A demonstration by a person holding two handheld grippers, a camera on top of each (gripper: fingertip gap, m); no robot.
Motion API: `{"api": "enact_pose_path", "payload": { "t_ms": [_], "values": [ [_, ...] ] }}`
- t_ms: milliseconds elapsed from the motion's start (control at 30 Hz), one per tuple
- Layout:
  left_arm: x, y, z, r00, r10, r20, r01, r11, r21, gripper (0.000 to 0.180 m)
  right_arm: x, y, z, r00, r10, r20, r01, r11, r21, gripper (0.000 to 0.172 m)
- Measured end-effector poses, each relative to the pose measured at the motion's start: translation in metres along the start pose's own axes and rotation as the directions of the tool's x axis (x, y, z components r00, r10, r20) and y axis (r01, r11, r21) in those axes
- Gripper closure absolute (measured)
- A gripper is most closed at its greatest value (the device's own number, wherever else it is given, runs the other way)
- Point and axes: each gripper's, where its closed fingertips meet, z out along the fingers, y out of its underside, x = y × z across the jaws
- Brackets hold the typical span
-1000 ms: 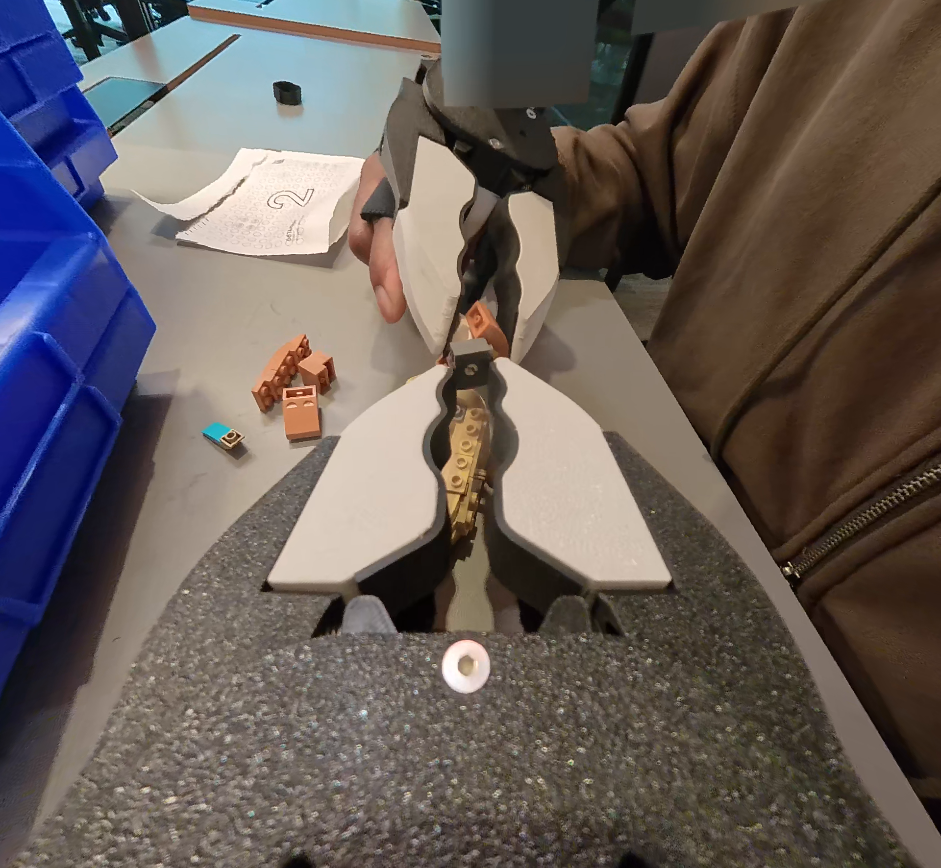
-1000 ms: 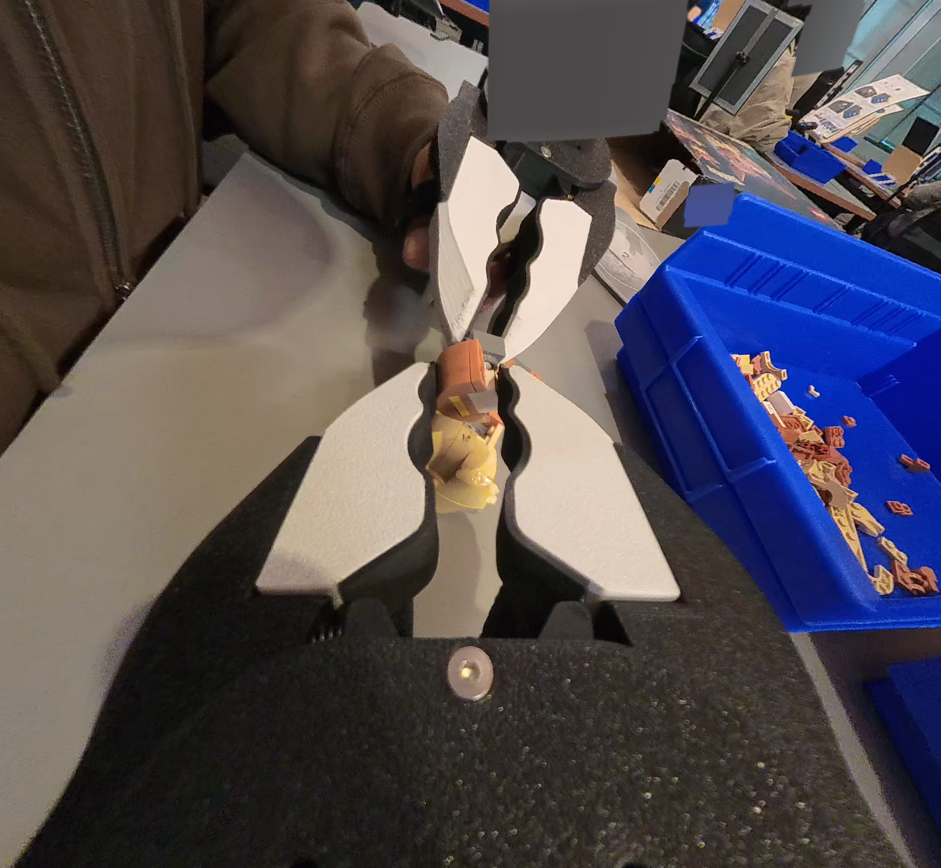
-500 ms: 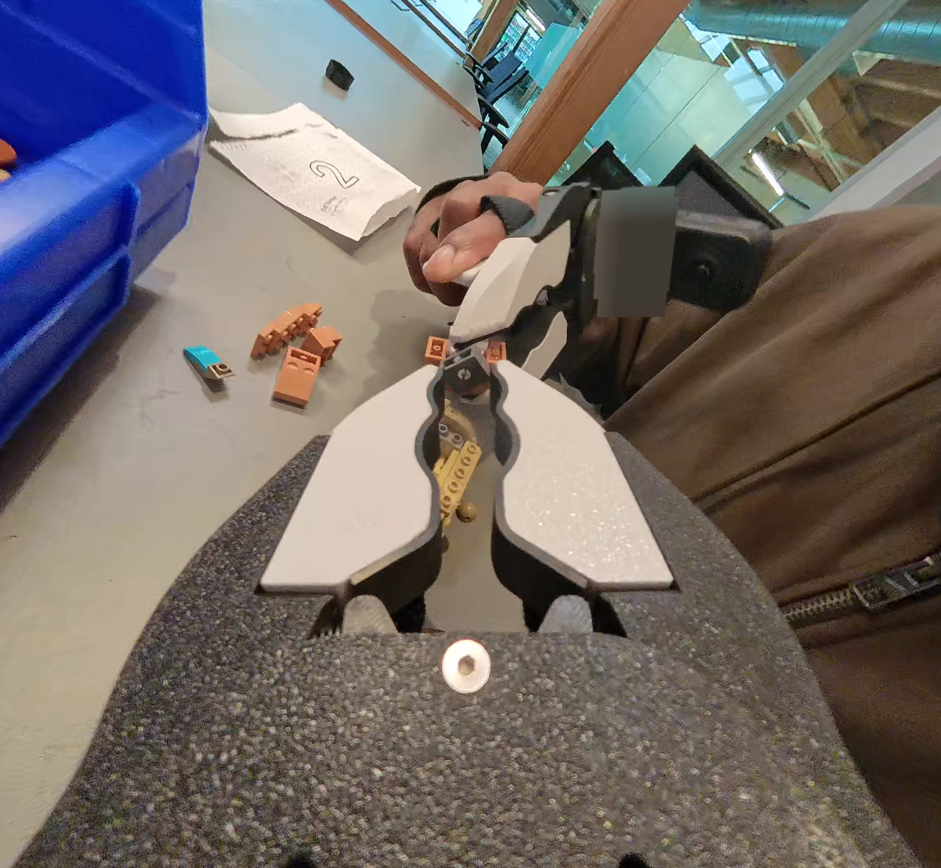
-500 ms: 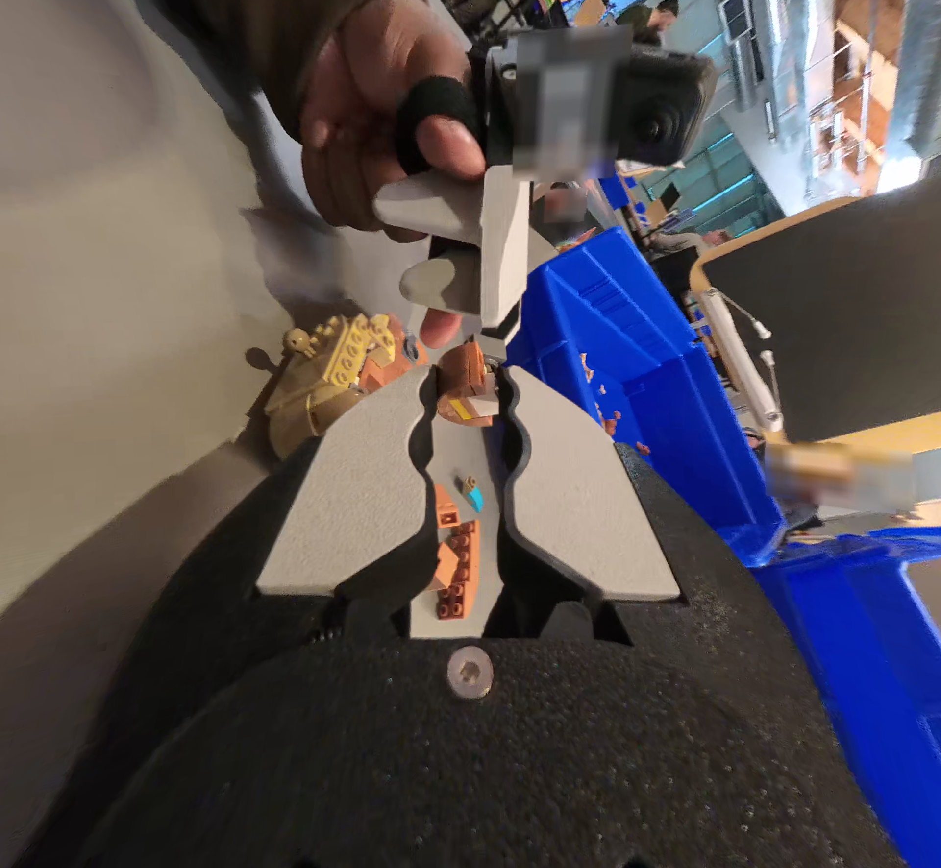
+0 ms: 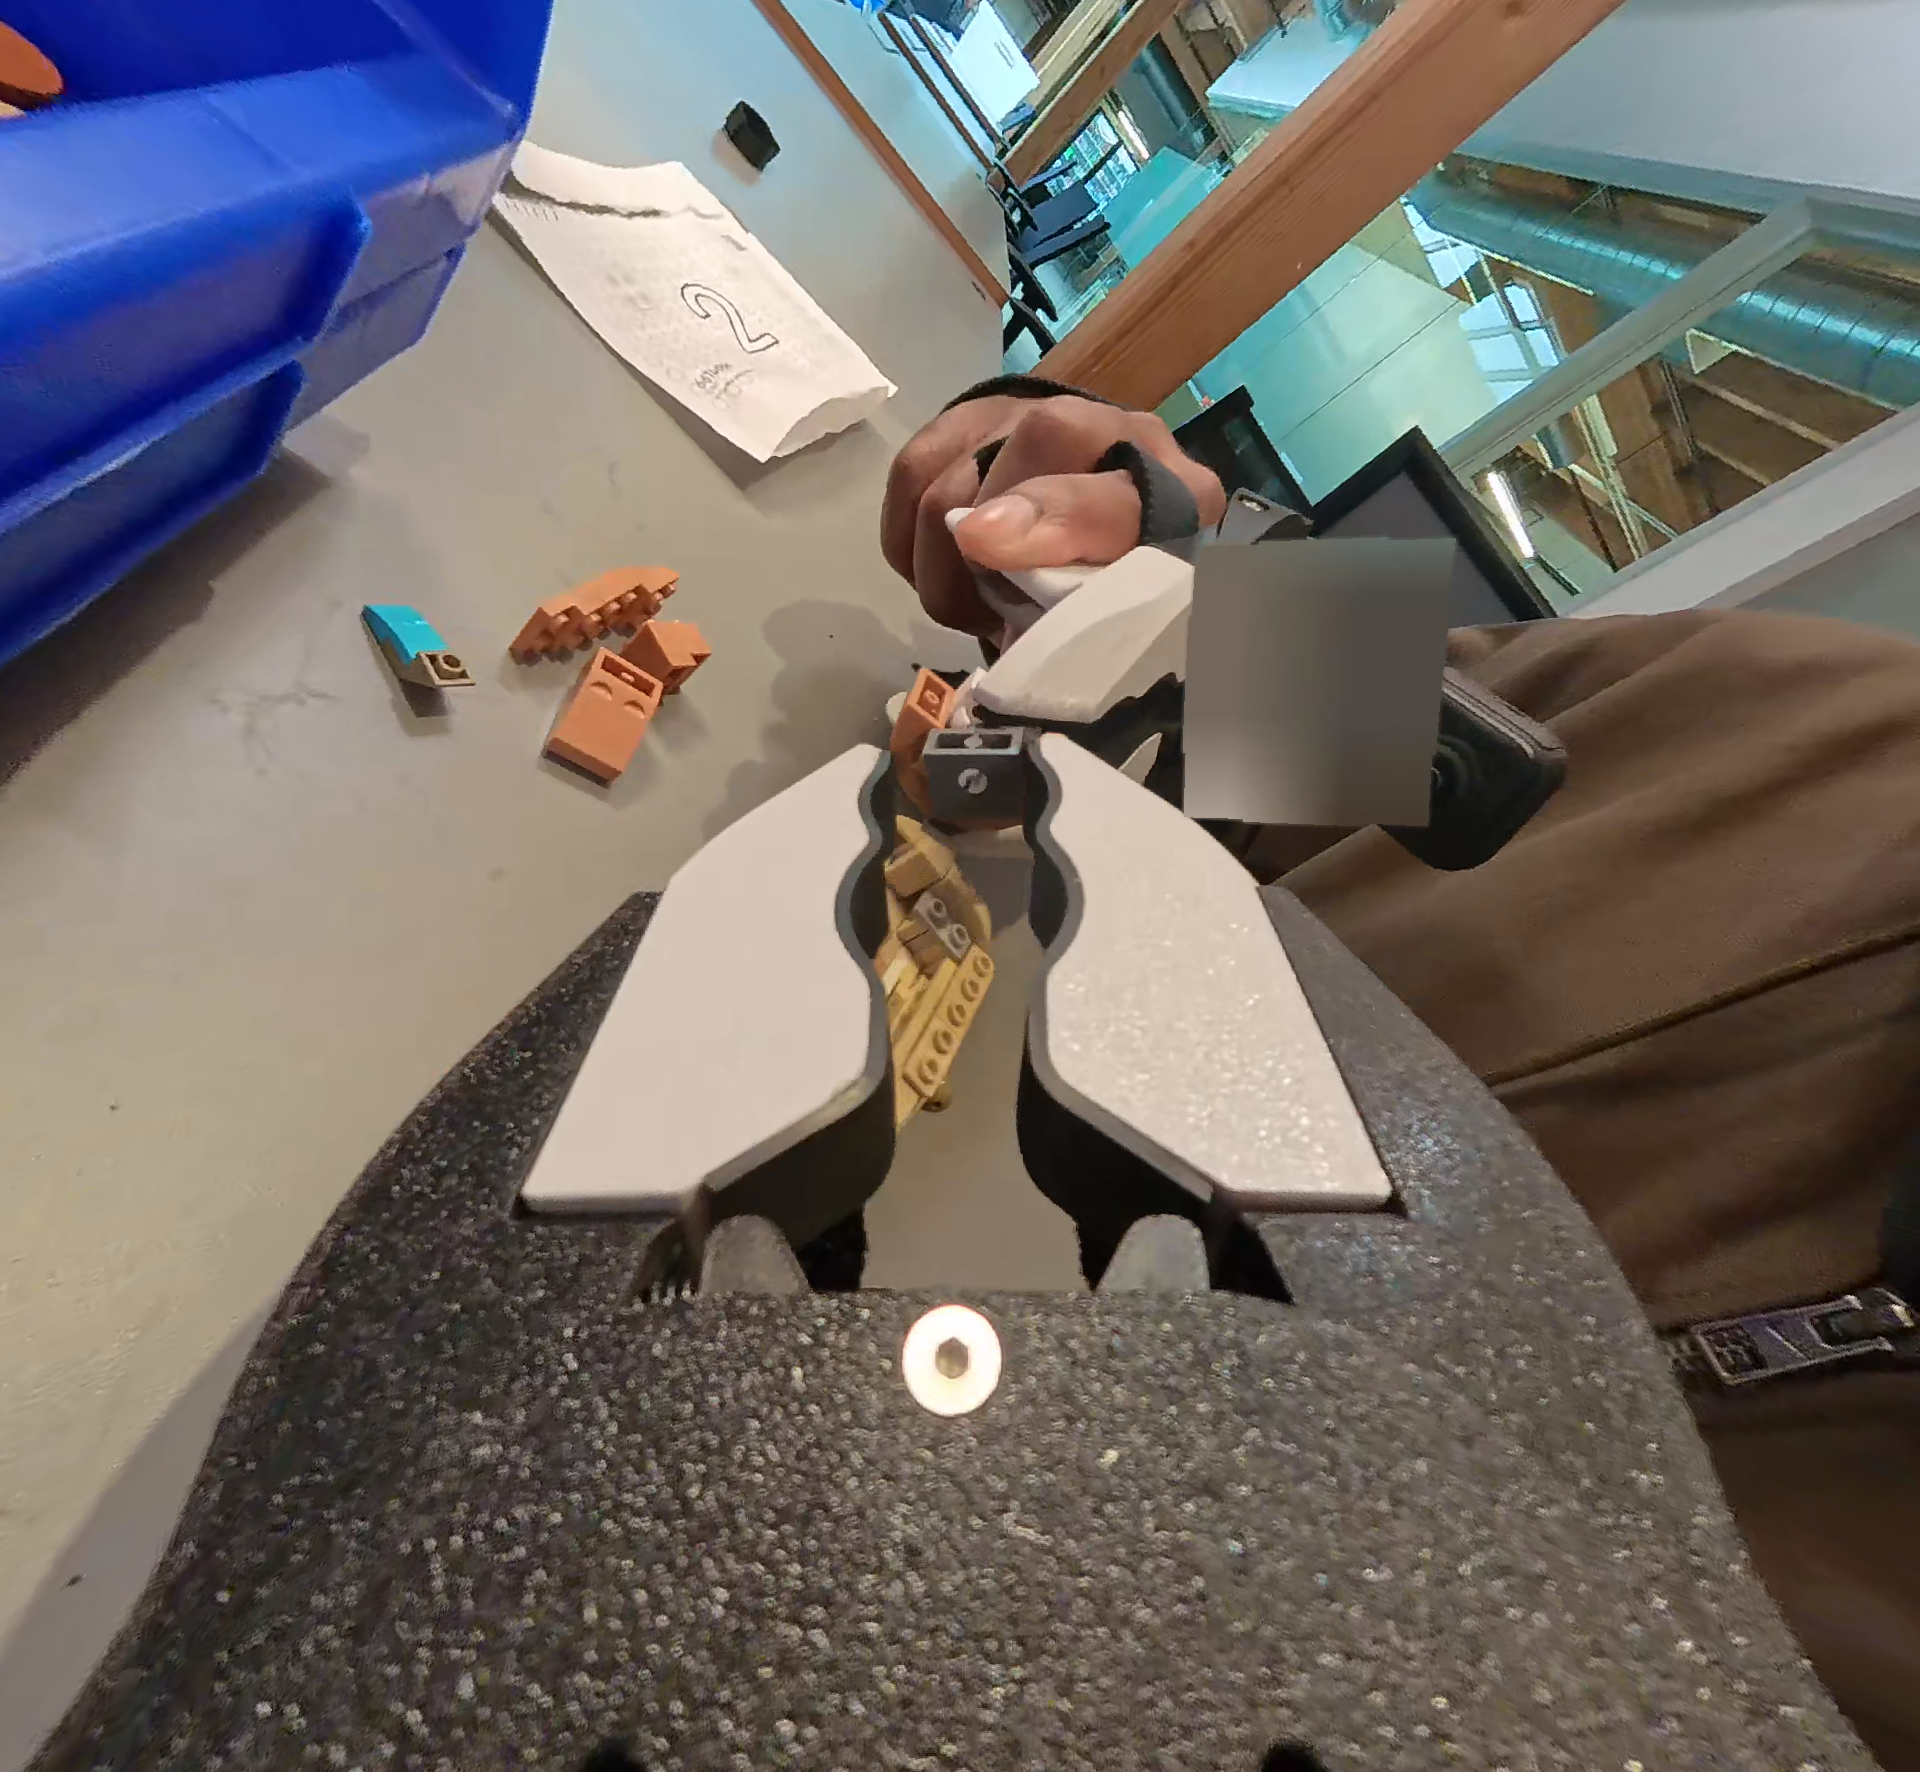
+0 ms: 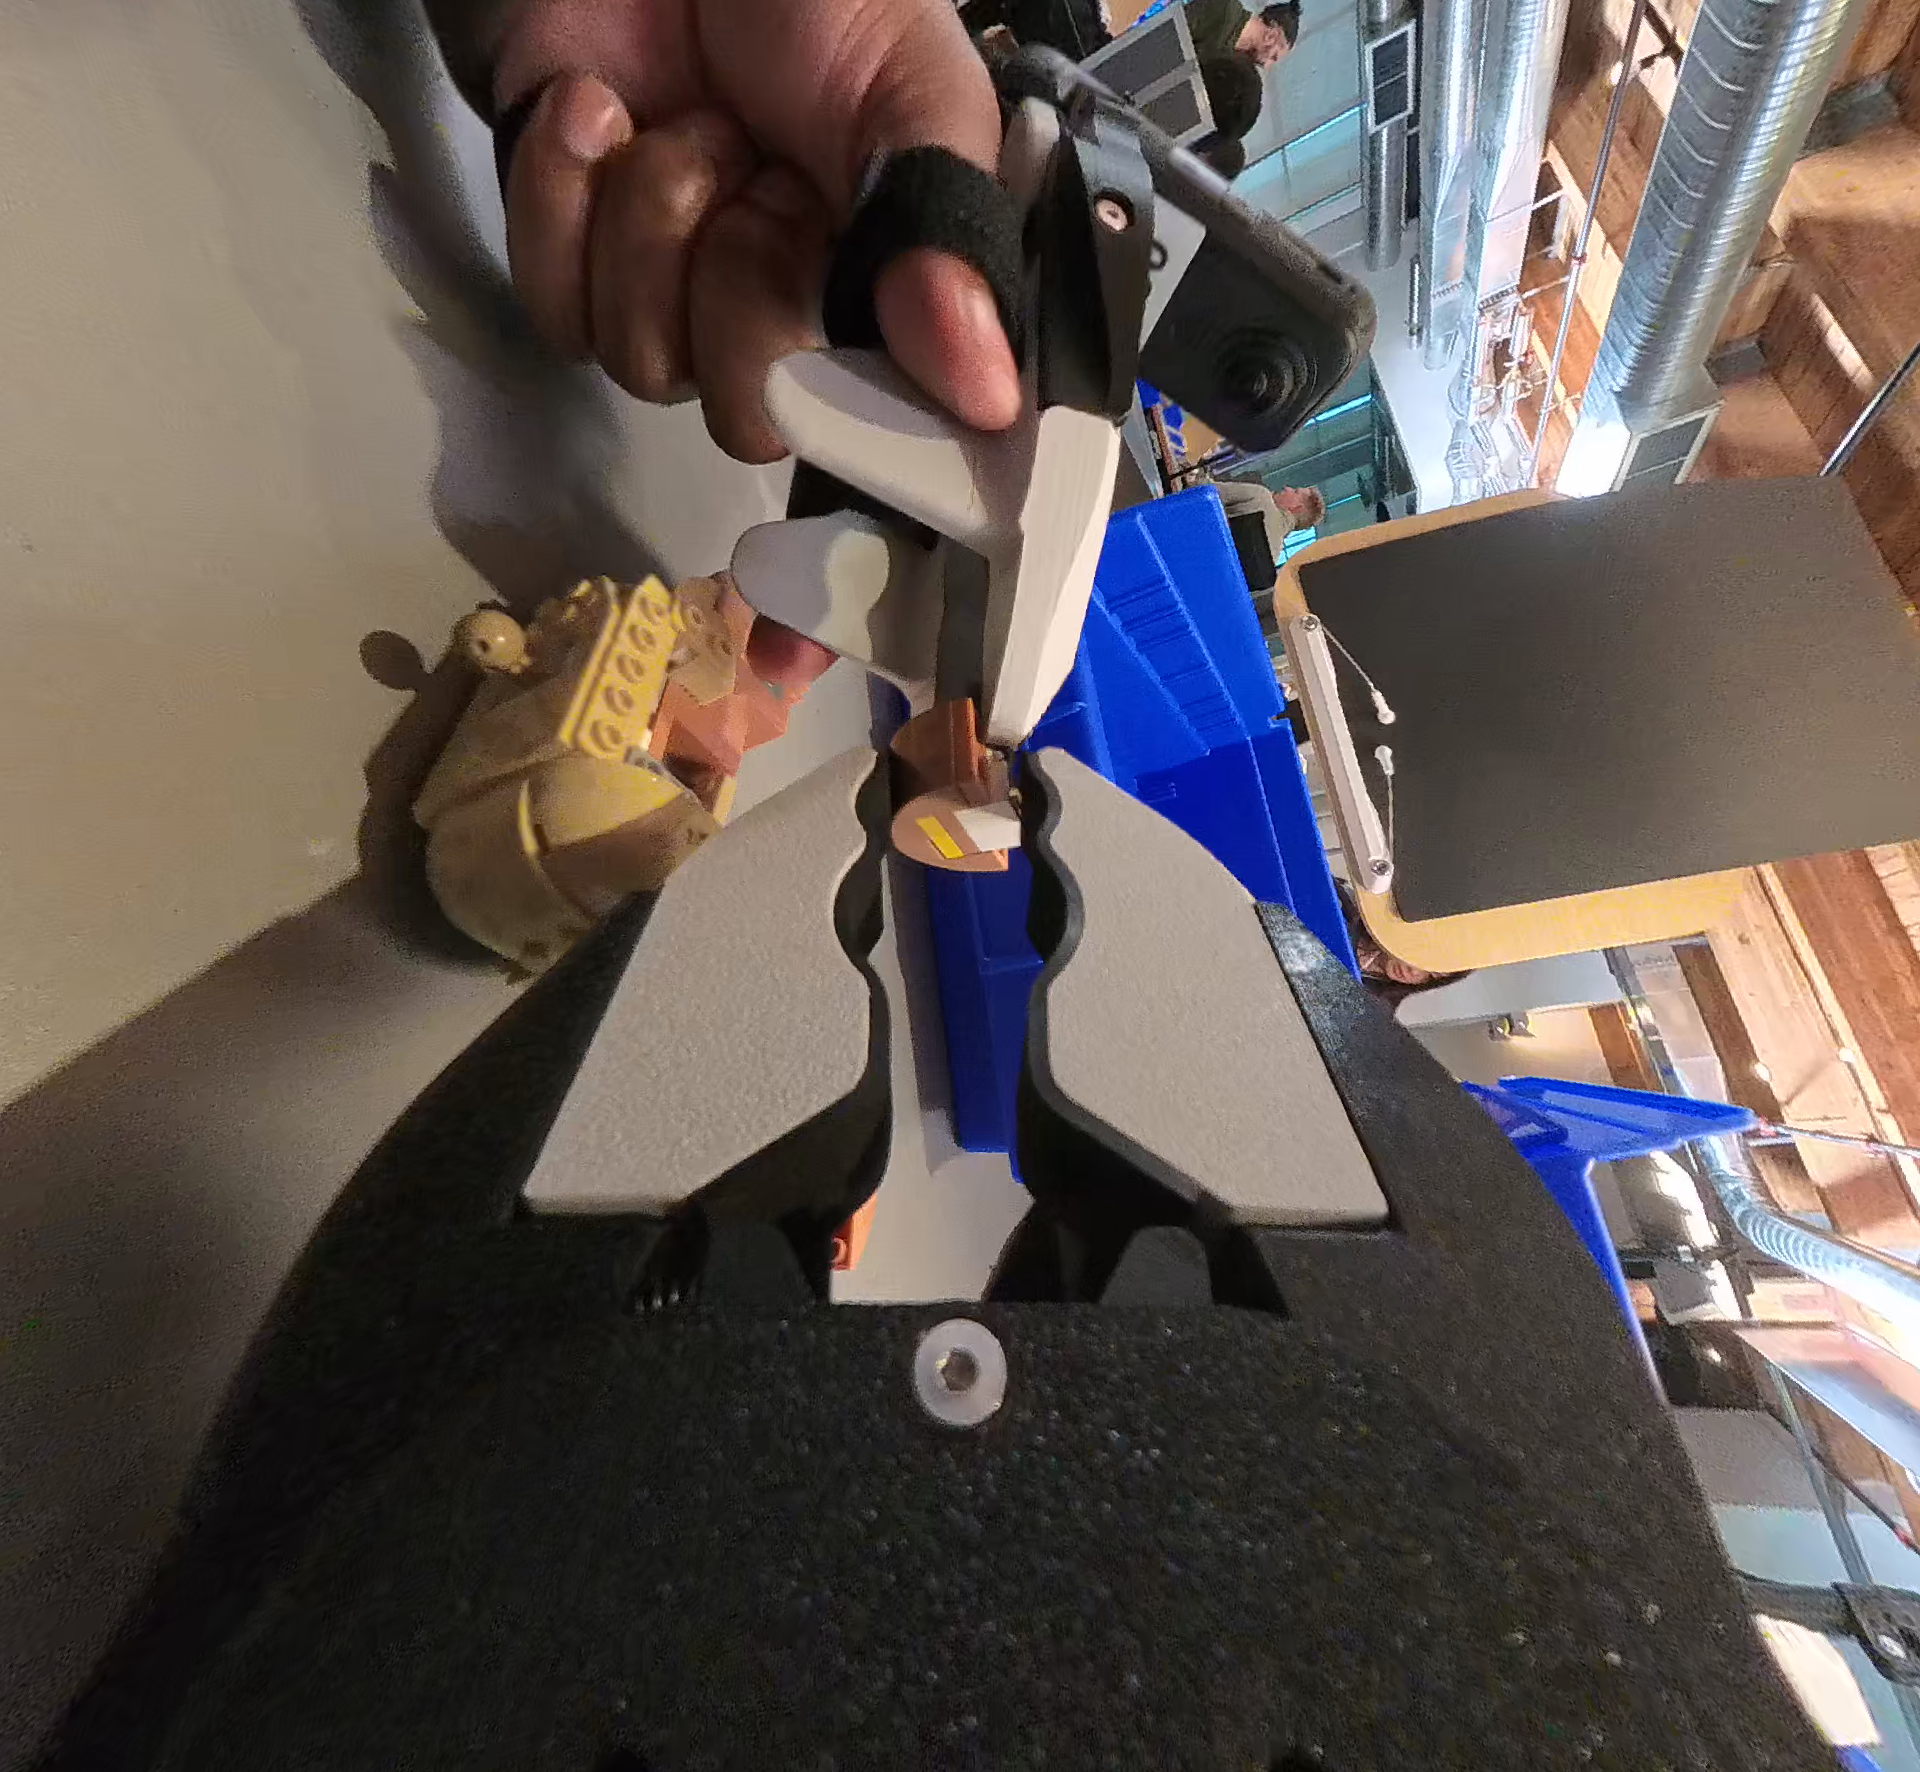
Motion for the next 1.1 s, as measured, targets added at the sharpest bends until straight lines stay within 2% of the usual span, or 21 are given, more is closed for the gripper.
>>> {"api": "enact_pose_path", "payload": {
  "t_ms": [100, 367, 533, 800, 900, 1100],
  "values": [
    [0.001, -0.002, -0.002, 1.0, 0.029, 0.005, -0.029, 0.999, 0.015, 0.163, 0.002, 0.002, 0.003, 0.999, -0.021, -0.038, 0.02, 1.0, -0.018, 0.146],
    [0.001, 0.0, -0.002, 0.993, 0.112, 0.049, -0.111, 0.994, -0.01, 0.163, 0.0, 0.002, 0.006, 0.997, -0.064, -0.045, 0.063, 0.997, -0.033, 0.147],
    [0.007, 0.002, -0.003, 0.99, 0.143, -0.004, -0.143, 0.989, -0.04, 0.164, 0.001, -0.005, 0.002, 0.996, -0.086, -0.032, 0.087, 0.996, 0.003, 0.147],
    [0.012, 0.004, -0.003, 0.994, 0.05, -0.095, -0.053, 0.998, -0.034, 0.164, 0.001, -0.009, -0.002, 0.994, -0.104, -0.023, 0.105, 0.994, 0.028, 0.147],
    [0.013, 0.004, -0.003, 0.993, 0.047, -0.107, -0.051, 0.998, -0.037, 0.164, 0.001, -0.01, -0.003, 0.997, -0.081, -0.013, 0.082, 0.996, 0.036, 0.147],
    [0.014, 0.003, -0.003, 0.99, 0.084, -0.109, -0.089, 0.995, -0.043, 0.164, 0.002, -0.011, -0.004, 0.996, 0.075, 0.044, -0.078, 0.995, 0.066, 0.147]
  ]
}}
